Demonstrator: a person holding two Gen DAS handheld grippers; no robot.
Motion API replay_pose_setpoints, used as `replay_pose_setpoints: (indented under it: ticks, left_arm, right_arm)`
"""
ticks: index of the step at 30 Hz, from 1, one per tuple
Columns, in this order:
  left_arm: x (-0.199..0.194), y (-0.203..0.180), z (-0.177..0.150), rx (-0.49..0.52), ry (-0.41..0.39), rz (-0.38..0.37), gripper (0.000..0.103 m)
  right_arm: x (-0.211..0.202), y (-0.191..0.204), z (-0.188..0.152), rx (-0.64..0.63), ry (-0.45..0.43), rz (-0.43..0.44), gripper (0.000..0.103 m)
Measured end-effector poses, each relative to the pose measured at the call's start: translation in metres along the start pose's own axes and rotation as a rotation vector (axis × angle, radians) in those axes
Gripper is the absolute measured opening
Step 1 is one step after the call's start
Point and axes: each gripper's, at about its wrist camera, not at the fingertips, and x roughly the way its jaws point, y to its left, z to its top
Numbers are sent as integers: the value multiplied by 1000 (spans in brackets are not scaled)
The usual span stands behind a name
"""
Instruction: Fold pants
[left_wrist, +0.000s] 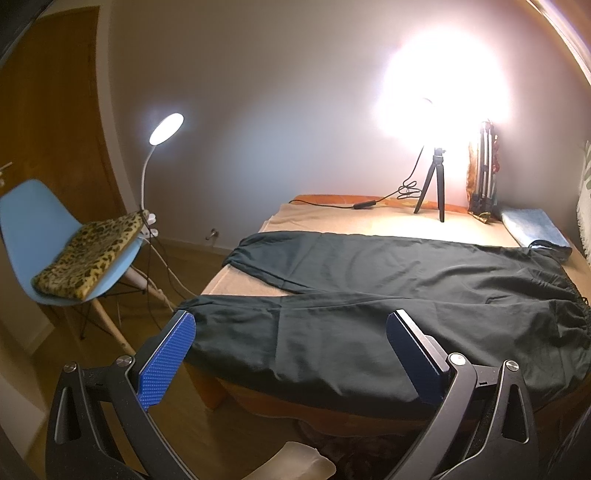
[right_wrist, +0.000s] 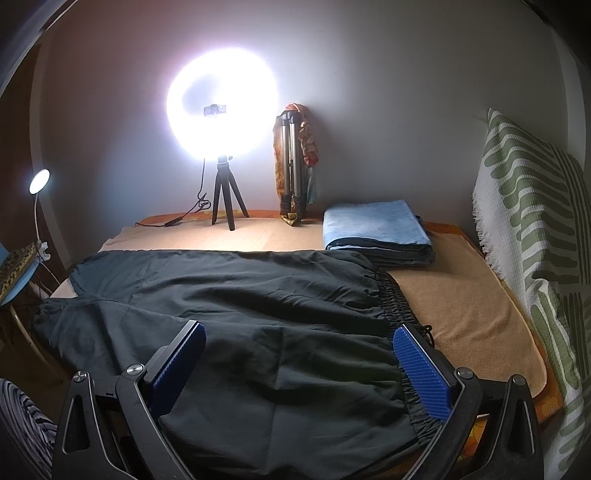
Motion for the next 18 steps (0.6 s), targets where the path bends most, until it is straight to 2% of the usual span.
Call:
replay_pose_setpoints:
  ticks: [18]
  left_arm:
    - [9,15,-3,-22,17,17,103]
  right_arm:
    - [4,16,-1,-66,13,54,103]
